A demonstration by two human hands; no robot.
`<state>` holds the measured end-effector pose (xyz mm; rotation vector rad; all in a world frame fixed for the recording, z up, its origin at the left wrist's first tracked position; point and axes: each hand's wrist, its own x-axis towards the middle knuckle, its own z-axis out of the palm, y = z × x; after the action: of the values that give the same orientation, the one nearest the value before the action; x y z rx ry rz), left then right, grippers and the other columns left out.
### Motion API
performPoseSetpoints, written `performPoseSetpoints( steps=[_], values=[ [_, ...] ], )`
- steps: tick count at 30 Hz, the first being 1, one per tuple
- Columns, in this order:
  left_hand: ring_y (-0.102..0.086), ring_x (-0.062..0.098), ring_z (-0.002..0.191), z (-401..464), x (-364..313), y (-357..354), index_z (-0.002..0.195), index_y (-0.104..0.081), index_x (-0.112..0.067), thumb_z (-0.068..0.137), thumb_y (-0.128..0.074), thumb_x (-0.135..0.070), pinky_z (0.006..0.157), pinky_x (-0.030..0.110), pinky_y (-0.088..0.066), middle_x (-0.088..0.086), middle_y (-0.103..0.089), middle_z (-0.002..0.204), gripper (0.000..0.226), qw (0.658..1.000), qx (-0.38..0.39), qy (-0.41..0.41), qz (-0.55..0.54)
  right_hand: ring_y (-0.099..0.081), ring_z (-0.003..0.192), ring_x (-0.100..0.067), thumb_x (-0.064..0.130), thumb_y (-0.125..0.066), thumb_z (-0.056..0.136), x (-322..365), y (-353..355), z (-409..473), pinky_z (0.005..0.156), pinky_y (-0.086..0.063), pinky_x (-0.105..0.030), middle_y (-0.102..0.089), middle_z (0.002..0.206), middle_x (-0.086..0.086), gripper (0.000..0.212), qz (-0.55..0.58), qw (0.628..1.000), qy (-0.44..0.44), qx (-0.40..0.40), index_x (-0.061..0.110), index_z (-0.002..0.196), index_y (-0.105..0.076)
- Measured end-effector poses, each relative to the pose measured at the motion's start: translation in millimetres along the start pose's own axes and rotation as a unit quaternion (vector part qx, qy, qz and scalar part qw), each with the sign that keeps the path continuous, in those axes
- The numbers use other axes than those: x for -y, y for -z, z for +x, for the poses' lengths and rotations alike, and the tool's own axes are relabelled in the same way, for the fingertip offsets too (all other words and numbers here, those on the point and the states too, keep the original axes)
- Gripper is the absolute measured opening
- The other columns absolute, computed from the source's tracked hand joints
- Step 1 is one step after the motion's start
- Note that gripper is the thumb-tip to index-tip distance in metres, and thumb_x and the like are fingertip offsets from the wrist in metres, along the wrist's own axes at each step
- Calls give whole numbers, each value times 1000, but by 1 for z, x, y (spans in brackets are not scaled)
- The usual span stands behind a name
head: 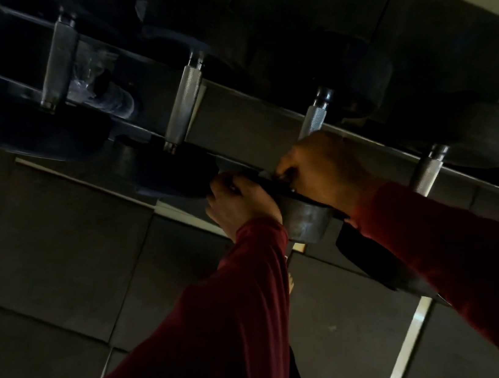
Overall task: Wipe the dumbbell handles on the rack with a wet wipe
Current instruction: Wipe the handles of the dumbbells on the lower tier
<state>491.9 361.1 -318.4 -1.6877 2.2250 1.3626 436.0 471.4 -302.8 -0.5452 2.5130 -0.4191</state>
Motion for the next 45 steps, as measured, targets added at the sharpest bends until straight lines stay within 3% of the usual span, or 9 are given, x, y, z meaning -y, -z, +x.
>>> performPoseSetpoints(
  steps=[7, 11, 15, 20, 26, 34, 38, 42, 45],
  values=[
    [-49, 36, 111, 1, -1, -1, 117, -64, -7, 93, -52, -16, 87, 31, -29, 20, -62, 117, 28, 1000, -8, -7, 7, -66, 98, -19, 11, -70, 84, -6, -25, -34, 81, -57, -35, -70, 109, 0, 20, 174, 941, -263, -119, 19, 103, -75],
    [-49, 34, 112, 0, -1, -2, 117, -64, -10, 94, -50, -19, 87, 30, -31, 18, -61, 116, 28, 1000, -7, -4, 11, -65, 88, -17, 27, -72, 86, -14, -30, -21, 72, -55, -32, -68, 98, 1, 14, 172, 922, -333, -99, 19, 97, -73],
    [-49, 34, 112, 0, -1, -2, 117, -64, -10, 95, -50, -20, 86, 28, -31, 17, -61, 116, 28, 1000, -7, -1, 11, -67, 98, -23, 18, -78, 82, -23, -33, -16, 86, -58, -39, -69, 106, -7, 19, 240, 908, -338, -56, 10, 99, -75],
    [-49, 37, 110, 0, 0, -4, 116, -63, -8, 94, -51, -20, 90, 35, -35, 21, -61, 113, 28, 1000, -16, -18, 20, -63, 97, -15, 11, -80, 78, -27, -37, -21, 63, -47, -17, -64, 109, -2, 14, 363, 865, -339, -76, 22, 81, -71],
    [-49, 38, 112, -1, -2, -3, 118, -62, -8, 94, -50, -20, 91, 36, -35, 22, -60, 115, 29, 1000, -7, -11, 26, -66, 96, -24, 19, -77, 81, -21, -36, -14, 83, -58, -42, -67, 100, -7, 14, 247, 909, -321, -104, 8, 88, -72],
    [-51, 39, 110, -2, -1, -2, 115, -63, -7, 94, -49, -19, 90, 37, -37, 23, -62, 111, 29, 999, -7, -22, 29, -67, 78, -2, 16, -82, 72, -19, -40, -33, 73, -61, -33, -70, 79, 13, 20, 318, 885, -311, -139, 30, 72, -68],
    [-50, 38, 110, -1, -1, -4, 118, -62, -7, 94, -49, -20, 90, 36, -35, 23, -61, 113, 29, 999, -9, -18, 31, -65, 68, 0, 36, -80, 75, -7, -39, -30, 66, -58, -27, -69, 72, 14, 14, 234, 905, -274, -225, 29, 73, -68],
    [-50, 38, 109, 1, 0, -5, 118, -62, -7, 94, -49, -18, 89, 35, -33, 24, -61, 113, 29, 999, -11, -25, 34, -67, 69, -7, 41, -73, 79, -8, -33, -17, 61, -58, -32, -71, 76, 9, 20, 217, 865, -287, -349, 22, 77, -69],
    [-50, 39, 110, 1, 0, -5, 118, -62, -6, 94, -49, -18, 89, 36, -34, 24, -60, 113, 30, 999, -6, -26, 36, -68, 75, -9, 33, -80, 75, -10, -20, 4, 68, -59, -34, -70, 77, 13, 13, 281, 786, -364, -412, 25, 77, -70]
  ],
)
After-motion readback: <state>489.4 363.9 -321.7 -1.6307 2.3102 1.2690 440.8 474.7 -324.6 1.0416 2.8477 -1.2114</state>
